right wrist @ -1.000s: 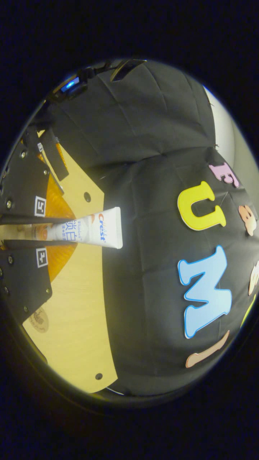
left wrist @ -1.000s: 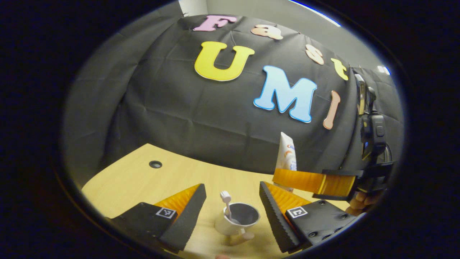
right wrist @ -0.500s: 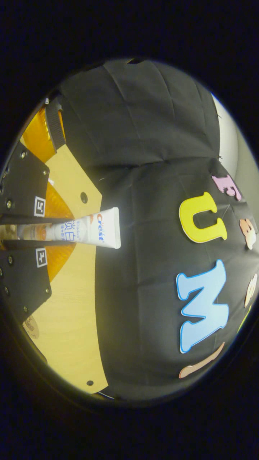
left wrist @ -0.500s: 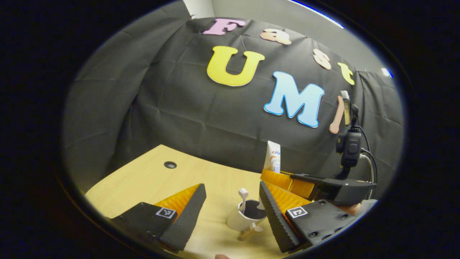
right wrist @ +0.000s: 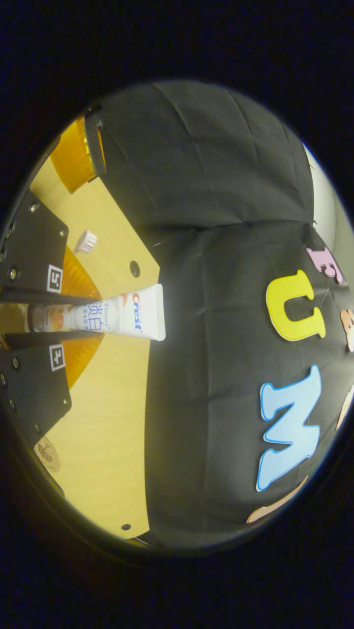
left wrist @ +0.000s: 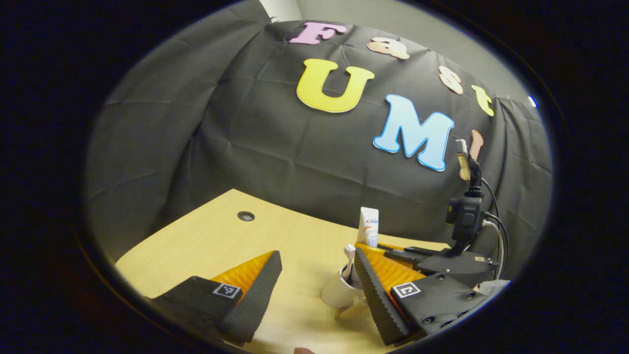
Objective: Put the toothbrush and toothpaste on the desktop into the cup, then pick up the cup and place it on the coaster on the desktop.
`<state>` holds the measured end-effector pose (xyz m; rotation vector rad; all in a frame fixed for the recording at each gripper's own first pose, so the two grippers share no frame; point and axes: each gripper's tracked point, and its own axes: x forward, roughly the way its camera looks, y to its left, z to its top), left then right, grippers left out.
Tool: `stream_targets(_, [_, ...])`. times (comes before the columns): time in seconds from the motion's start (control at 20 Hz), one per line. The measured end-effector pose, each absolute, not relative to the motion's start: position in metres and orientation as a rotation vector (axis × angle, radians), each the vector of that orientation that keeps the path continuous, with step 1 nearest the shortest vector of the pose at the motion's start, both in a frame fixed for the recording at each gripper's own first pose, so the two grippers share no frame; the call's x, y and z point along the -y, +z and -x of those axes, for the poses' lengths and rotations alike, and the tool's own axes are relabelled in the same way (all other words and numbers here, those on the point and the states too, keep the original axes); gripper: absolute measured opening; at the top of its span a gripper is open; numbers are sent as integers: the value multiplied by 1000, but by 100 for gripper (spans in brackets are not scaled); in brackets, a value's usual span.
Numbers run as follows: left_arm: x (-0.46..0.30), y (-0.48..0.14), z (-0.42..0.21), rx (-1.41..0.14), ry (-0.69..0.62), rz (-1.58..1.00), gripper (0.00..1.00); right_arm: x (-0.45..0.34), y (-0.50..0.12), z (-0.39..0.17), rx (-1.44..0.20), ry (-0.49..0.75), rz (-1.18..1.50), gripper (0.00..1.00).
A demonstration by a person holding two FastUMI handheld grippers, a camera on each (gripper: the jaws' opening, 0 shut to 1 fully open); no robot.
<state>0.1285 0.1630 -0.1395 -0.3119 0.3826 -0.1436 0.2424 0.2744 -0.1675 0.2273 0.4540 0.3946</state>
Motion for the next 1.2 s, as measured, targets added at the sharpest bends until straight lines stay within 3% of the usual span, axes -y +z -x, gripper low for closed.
stream_targets(0.15, [-165, -143, -124, -386, -140, 313, 96, -271, -175, -228, -492, 394, -232, 23])
stream_targets(0.25, [-166, -144, -123, -388, -138, 318, 96, -270, -177, -220, -515, 393, -237, 37])
stream_targets(0.3, [-167, -145, -121, -388, -136, 319, 96, -269, -176, -217, -515, 393, -238, 37])
stream_targets(0.35, [-167, -145, -120, -389, -133, 319, 96, -266, -172, -216, -514, 385, -238, 51])
stream_targets(0.4, [-167, -145, -119, -388, -133, 320, 96, -265, -169, -212, -510, 384, -242, 54])
stream_targets(0.45, [-168, -144, -117, -387, -134, 321, 96, -263, -164, -209, -505, 377, -243, 65])
stream_targets(0.55, [-165, -143, -115, -388, -137, 318, 96, -256, -155, -204, -494, 359, -246, 73])
stream_targets(1.2, [-118, -157, -90, -499, -202, 293, 99, -179, -87, -168, -383, 232, -314, 73])
